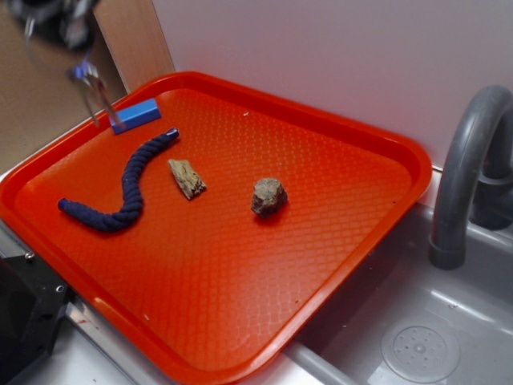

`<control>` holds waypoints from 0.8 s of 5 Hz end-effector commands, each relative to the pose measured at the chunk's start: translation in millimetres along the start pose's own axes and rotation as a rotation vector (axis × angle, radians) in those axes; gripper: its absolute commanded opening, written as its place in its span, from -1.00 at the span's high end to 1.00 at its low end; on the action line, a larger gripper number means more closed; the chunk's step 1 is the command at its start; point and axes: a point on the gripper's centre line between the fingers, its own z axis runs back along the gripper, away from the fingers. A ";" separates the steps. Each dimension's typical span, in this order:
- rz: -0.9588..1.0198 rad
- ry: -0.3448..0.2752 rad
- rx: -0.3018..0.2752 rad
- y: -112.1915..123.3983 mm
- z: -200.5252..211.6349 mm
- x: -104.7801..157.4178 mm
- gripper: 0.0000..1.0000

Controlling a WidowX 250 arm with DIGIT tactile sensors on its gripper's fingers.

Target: Grab the silver keys.

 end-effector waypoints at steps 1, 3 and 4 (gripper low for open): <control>0.030 0.083 -0.014 -2.3 19.3 12.5 1.00; 0.091 0.056 -0.077 14.4 23.4 4.9 1.00; 0.121 0.036 -0.056 12.4 21.4 3.8 1.00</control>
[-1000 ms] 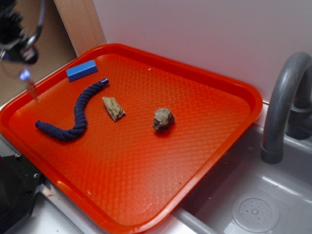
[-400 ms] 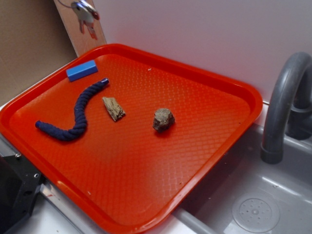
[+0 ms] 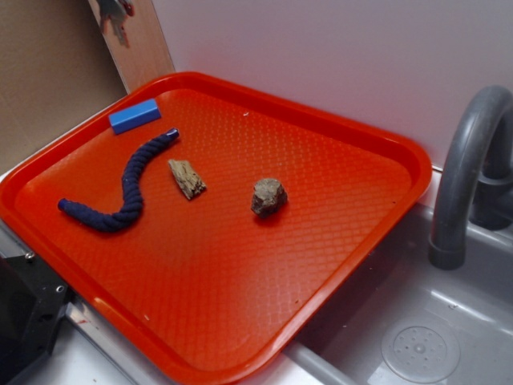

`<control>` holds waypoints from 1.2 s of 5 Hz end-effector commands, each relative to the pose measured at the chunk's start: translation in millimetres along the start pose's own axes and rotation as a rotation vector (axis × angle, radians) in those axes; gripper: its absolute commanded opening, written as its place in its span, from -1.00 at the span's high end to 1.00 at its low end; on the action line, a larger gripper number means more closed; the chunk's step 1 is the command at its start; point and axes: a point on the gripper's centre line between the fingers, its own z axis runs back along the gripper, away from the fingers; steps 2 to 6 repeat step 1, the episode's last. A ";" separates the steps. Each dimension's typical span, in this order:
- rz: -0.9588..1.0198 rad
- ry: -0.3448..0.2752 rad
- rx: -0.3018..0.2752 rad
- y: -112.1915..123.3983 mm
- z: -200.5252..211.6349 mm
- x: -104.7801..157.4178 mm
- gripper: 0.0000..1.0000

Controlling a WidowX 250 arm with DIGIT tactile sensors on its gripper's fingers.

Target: Grab the silver keys.

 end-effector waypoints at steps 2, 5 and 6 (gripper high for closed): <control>0.037 -0.068 0.019 -2.7 1.2 -16.8 1.00; 0.037 -0.068 0.019 -2.7 1.2 -16.8 1.00; 0.037 -0.068 0.019 -2.7 1.2 -16.8 1.00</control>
